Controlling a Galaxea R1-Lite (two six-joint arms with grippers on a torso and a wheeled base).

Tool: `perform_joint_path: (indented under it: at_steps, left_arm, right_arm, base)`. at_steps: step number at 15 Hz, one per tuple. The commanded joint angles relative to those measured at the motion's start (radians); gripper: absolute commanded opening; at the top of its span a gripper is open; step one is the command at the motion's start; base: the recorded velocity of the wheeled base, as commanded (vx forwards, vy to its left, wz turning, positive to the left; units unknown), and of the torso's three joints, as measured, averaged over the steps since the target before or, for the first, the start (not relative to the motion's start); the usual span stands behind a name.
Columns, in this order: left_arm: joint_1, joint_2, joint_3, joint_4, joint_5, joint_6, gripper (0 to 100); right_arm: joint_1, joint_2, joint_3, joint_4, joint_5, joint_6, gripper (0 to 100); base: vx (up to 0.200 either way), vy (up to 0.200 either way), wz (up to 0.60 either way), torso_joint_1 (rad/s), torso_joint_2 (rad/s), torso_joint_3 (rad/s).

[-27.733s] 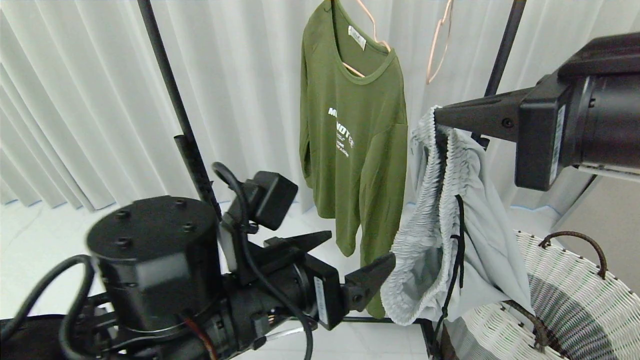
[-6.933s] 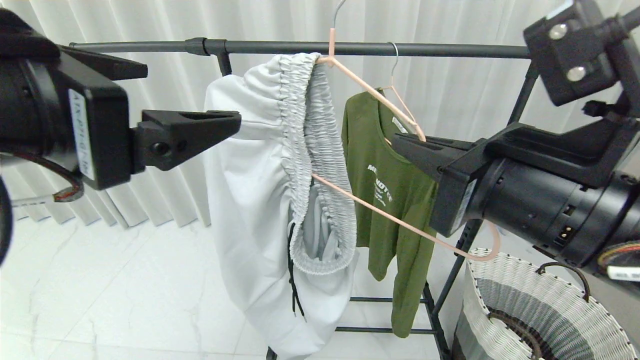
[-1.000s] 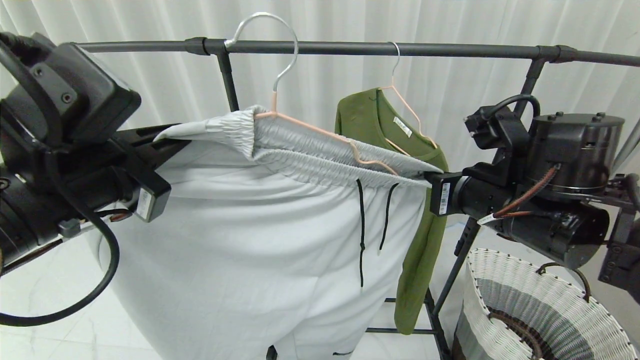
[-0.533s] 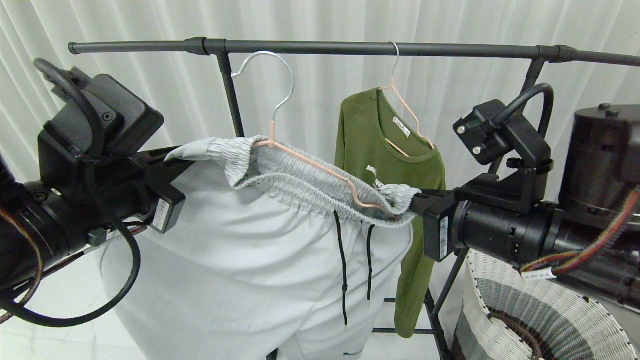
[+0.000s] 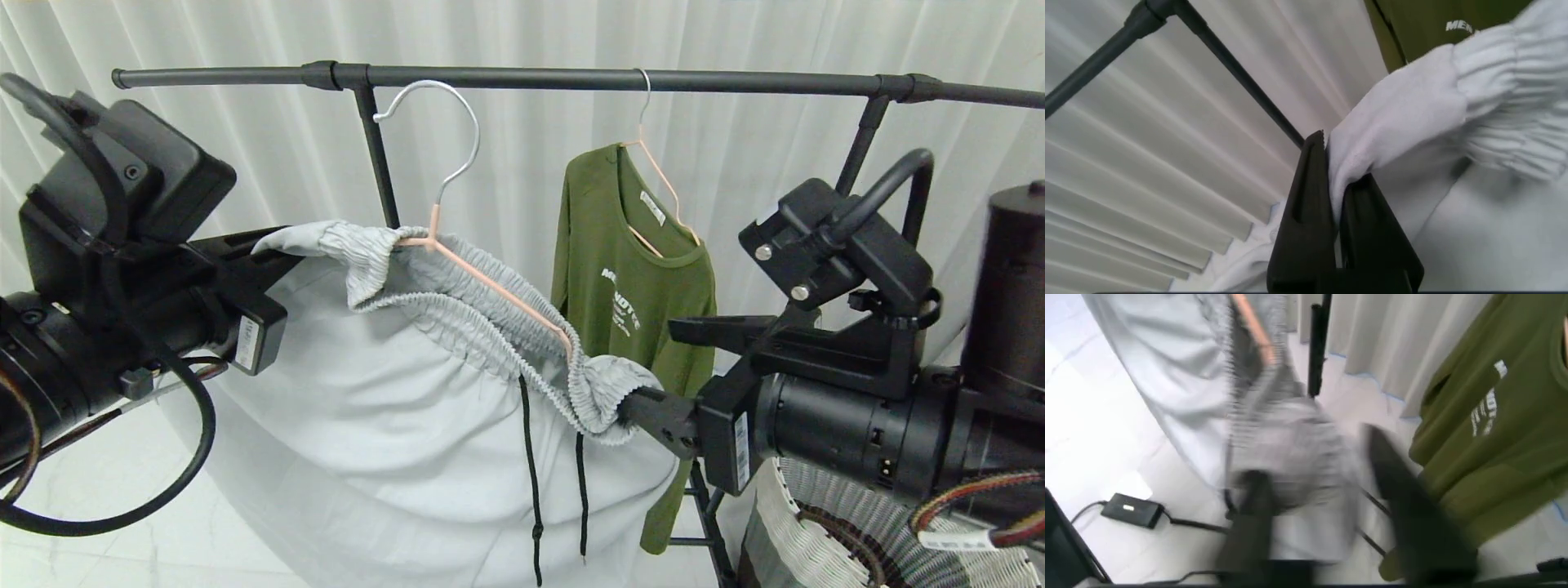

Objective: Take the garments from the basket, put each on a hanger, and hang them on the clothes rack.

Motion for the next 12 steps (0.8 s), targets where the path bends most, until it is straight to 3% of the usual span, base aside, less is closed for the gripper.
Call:
perform_joint_path:
  at_steps: [1, 7, 9, 12]
  left_arm:
    - [0.001, -0.006, 0.003, -0.017, 0.001, 0.0, 0]
    - [0.001, -0.001, 0.003, -0.069, 0.001, -0.001, 0]
    - [-0.002, -0.001, 0.005, -0.072, -0.003, -0.02, 0]
    - [-0.037, -0.006, 0.018, -0.072, -0.007, -0.031, 0]
  right_arm:
    - [-0.005, -0.047, 0.009, 0.009, 0.0, -0.004, 100]
    - [-0.014, -0.193, 0.034, 0.219, 0.009, -0.015, 100]
    - [-0.014, -0.196, 0.023, 0.224, 0.02, -0.016, 100]
    - [-0.017, -0.162, -0.041, 0.216, 0.107, -0.018, 100]
  base:
    - [0.0, 0.0, 0.0, 0.0, 0.0, 0.0]
    - [0.0, 0.0, 0.0, 0.0, 0.0, 0.0]
    - [0.0, 0.0, 0.0, 0.0, 0.0, 0.0]
    - [0.0, 0.0, 0.0, 0.0, 0.0, 0.0]
